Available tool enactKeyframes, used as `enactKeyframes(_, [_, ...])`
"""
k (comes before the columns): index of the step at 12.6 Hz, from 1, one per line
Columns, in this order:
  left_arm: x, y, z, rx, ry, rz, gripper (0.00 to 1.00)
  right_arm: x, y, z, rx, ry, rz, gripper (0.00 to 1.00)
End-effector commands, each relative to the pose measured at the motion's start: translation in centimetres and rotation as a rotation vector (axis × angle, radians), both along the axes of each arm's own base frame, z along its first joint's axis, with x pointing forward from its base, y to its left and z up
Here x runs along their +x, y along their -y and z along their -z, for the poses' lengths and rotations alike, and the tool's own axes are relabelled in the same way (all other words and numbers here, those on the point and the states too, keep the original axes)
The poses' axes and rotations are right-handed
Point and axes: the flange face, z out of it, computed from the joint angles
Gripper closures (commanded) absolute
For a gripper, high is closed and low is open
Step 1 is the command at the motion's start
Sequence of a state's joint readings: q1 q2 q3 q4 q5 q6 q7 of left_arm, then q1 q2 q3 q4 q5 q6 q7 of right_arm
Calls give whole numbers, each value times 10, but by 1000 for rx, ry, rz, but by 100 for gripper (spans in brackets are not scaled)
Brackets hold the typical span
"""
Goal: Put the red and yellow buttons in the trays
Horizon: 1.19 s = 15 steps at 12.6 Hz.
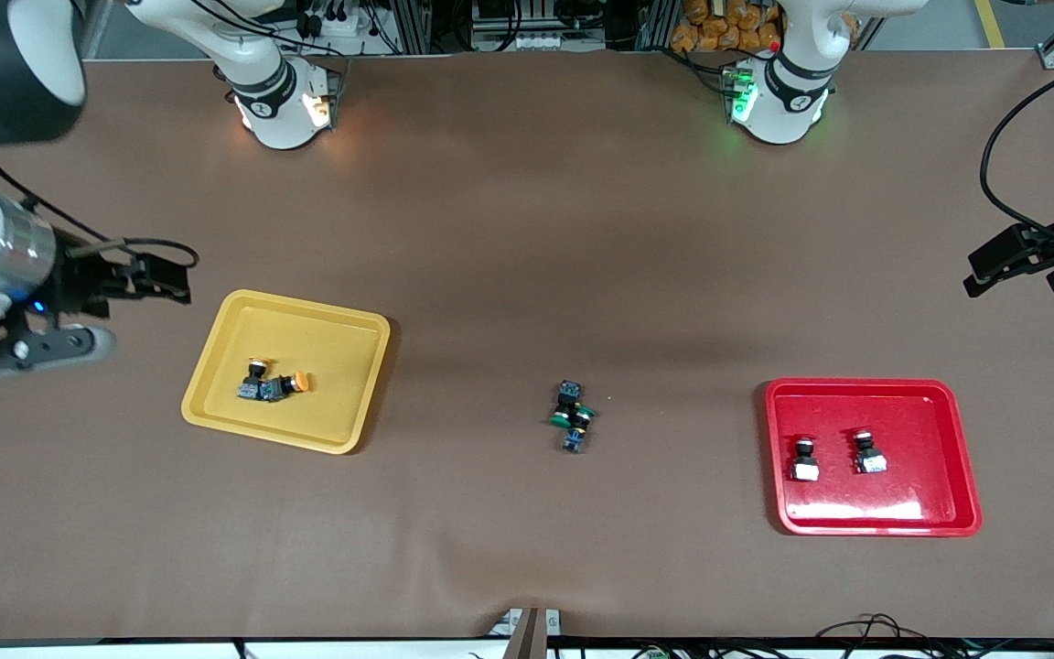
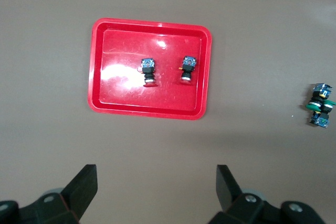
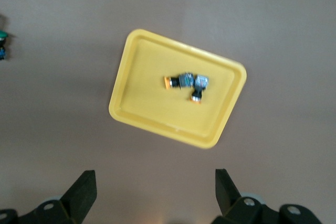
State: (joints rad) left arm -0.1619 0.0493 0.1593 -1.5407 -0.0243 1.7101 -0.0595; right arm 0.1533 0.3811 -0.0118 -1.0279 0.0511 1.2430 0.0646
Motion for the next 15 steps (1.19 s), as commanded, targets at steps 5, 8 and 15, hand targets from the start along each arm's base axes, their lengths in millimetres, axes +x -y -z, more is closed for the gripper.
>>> enactKeyframes(5, [0, 0, -7, 20, 22, -7, 0, -86, 24, -7, -87, 64, 79, 0])
enactKeyframes(8, [3, 0, -8, 22, 27, -6, 0, -87, 33, -2, -76, 59, 98, 0])
enactKeyframes(15, [7, 2, -15, 19, 37, 4, 0, -84, 39, -10, -82, 3, 105, 0])
